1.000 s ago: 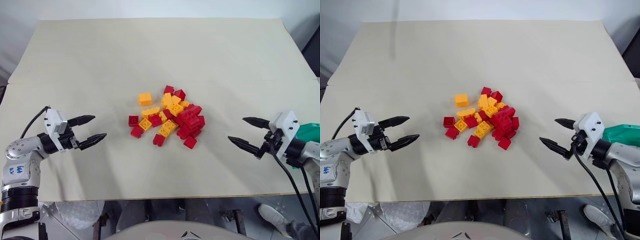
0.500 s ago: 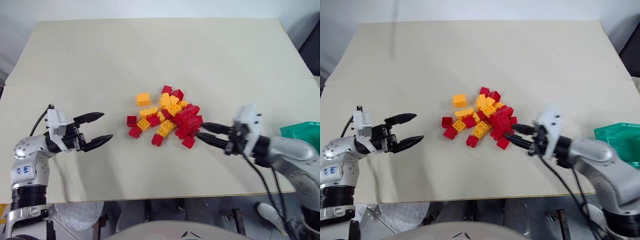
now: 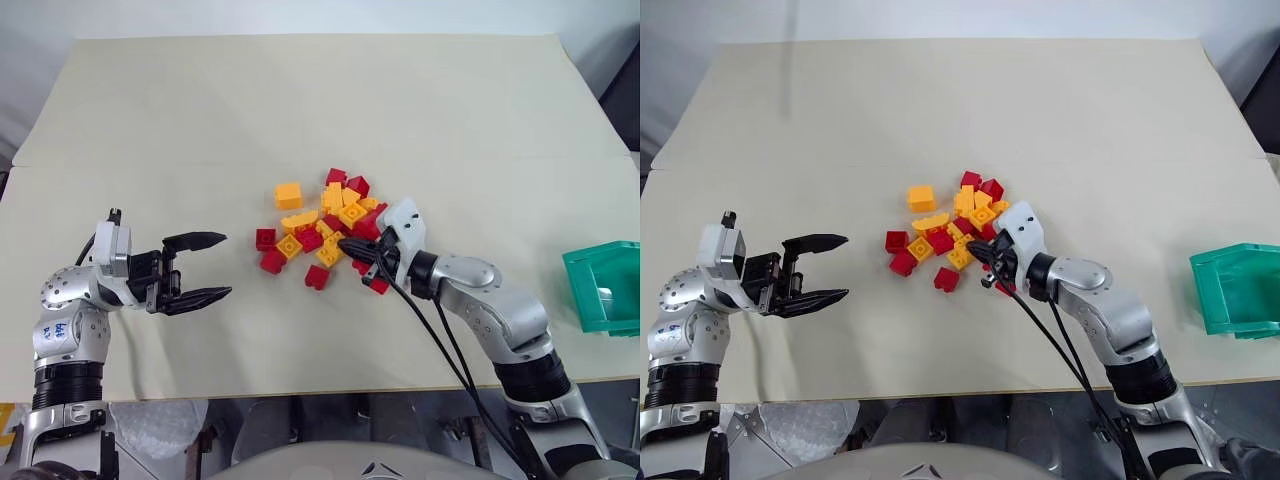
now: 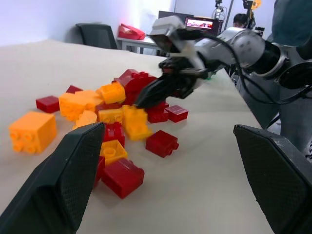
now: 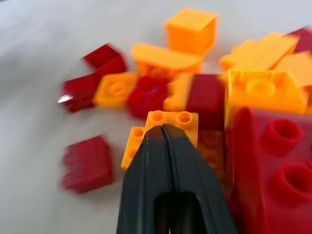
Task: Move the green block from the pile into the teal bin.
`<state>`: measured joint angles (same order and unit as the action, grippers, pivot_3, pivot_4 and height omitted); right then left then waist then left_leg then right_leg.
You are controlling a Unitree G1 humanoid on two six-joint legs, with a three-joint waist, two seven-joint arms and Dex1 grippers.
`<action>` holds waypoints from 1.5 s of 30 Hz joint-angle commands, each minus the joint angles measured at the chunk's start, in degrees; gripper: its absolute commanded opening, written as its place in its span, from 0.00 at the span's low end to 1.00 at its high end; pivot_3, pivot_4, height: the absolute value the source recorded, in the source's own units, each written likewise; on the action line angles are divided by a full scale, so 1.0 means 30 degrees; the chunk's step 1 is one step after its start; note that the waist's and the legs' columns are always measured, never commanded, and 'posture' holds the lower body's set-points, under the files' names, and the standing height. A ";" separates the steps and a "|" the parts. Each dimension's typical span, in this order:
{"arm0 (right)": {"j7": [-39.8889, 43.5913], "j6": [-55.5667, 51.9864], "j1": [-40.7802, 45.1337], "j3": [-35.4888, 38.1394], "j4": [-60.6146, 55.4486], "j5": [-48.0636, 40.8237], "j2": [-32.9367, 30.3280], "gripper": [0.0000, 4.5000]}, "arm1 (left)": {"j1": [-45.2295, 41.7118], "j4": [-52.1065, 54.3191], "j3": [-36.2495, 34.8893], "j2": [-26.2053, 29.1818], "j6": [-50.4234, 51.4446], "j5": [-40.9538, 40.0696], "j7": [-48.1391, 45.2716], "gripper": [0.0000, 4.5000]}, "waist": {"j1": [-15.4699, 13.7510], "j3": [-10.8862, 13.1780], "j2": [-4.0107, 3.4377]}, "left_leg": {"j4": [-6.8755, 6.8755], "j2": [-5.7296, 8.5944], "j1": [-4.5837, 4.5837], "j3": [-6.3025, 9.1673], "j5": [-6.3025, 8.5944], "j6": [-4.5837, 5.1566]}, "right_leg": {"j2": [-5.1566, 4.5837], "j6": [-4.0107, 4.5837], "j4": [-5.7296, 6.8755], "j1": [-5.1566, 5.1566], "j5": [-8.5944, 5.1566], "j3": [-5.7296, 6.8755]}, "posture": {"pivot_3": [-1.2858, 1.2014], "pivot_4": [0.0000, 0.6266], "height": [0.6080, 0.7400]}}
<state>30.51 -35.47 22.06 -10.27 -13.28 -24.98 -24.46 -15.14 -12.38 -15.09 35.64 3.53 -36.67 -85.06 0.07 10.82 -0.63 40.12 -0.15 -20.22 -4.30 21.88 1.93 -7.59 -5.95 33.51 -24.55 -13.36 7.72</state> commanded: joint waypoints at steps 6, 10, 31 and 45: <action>-0.1582 0.2968 0.0417 0.4318 0.3382 0.2158 -0.0975 0.00 | -0.0399 -0.0264 -0.0031 -0.0464 -0.0572 -0.0024 0.0123 1.00 | 0.0070 0.0001 -0.0004 | -0.0007 0.0005 -0.0003 -0.0013 -0.0008 0.0013 | -0.0007 -0.0013 0.0009 -0.0023 0.0011 -0.0026 | 0.52 0.24 1.00; -0.1287 0.3077 0.0204 0.4920 0.3420 0.2457 -0.1577 0.00 | -0.0663 -0.0585 0.0073 -0.0547 -0.0723 0.0077 0.0193 1.00 | 0.0067 0.0002 -0.0002 | -0.0011 0.0003 -0.0008 -0.0030 -0.0007 0.0013 | -0.0008 -0.0012 0.0005 -0.0029 0.0010 -0.0028 | 0.52 0.24 1.00; 0.7197 -0.0566 -0.5520 1.0888 -0.0962 -0.0779 -1.1289 0.62 | -0.2186 -0.2760 0.0457 -0.0908 -0.1506 0.0531 -0.0344 1.00 | -0.0082 0.0014 0.0019 | 0.0006 0.0008 0.0004 -0.0073 0.0026 0.0073 | -0.0022 -0.0043 -0.0029 -0.0006 0.0028 -0.0035 | 0.52 0.24 1.00; 0.7193 0.2660 0.4736 0.2798 0.8294 0.4728 -0.9133 1.00 | -0.2668 -0.3443 0.0491 -0.1140 -0.2176 0.0637 -0.0281 1.00 | 0.0283 0.0024 0.0028 | 0.0041 -0.0010 0.0030 -0.0148 0.0018 0.0071 | -0.0027 -0.0047 -0.0015 -0.0023 0.0076 -0.0099 | 0.52 0.24 1.00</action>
<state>52.09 -30.52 34.14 0.42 7.39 -13.92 -52.74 -22.97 -23.43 -12.81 32.11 -2.15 -34.71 -85.85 0.92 10.89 -0.55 40.23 -0.18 -20.17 -4.74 21.93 2.14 -7.66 -6.09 33.46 -24.67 -13.13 7.43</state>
